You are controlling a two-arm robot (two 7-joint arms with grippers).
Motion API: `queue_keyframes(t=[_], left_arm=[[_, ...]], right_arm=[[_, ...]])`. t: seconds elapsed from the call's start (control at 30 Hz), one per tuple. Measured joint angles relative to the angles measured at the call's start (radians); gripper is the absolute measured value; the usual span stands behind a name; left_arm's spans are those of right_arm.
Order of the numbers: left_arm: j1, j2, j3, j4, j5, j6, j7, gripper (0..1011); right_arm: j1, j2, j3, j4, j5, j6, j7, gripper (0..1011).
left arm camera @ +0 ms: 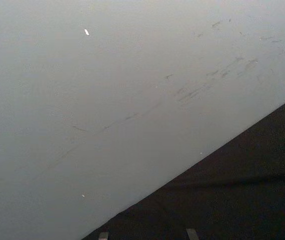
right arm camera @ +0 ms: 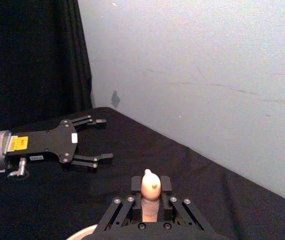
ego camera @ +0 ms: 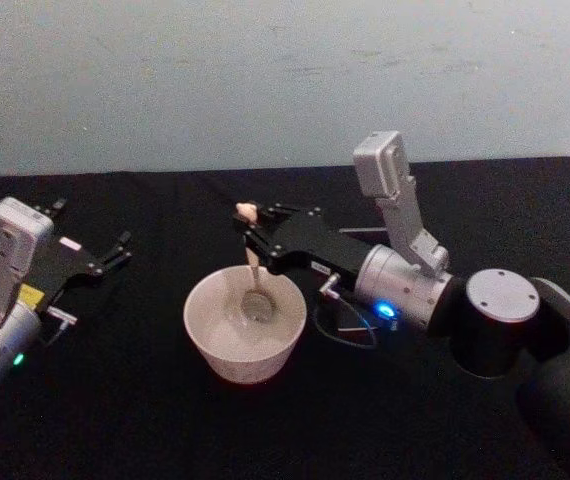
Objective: Pick up the stirring spoon with one hand, stir inside the cup, then place it back in its original position.
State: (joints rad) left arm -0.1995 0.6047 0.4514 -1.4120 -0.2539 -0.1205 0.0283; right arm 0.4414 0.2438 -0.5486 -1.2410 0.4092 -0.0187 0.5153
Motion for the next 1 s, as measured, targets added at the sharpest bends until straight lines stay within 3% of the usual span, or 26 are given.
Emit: queue_keyframes(t=[0.3,0.57,1.0], left_arm=[[0.000,0.000,0.000,0.000,0.000,0.000,0.000,1001],[0.000,0.000,0.000,0.000,0.000,0.000,0.000,1001],[0.000,0.000,0.000,0.000,0.000,0.000,0.000,1001]], right_arm=[[-0.061,0.055,0.022,-0.103,0.024,0.034,0.015,224],[-0.104,0.089,0.011,-0.169,0.049,0.055,0.039,224],[-0.083,0.063,-0.031,-0.147,0.057,0.062,0.043,224]])
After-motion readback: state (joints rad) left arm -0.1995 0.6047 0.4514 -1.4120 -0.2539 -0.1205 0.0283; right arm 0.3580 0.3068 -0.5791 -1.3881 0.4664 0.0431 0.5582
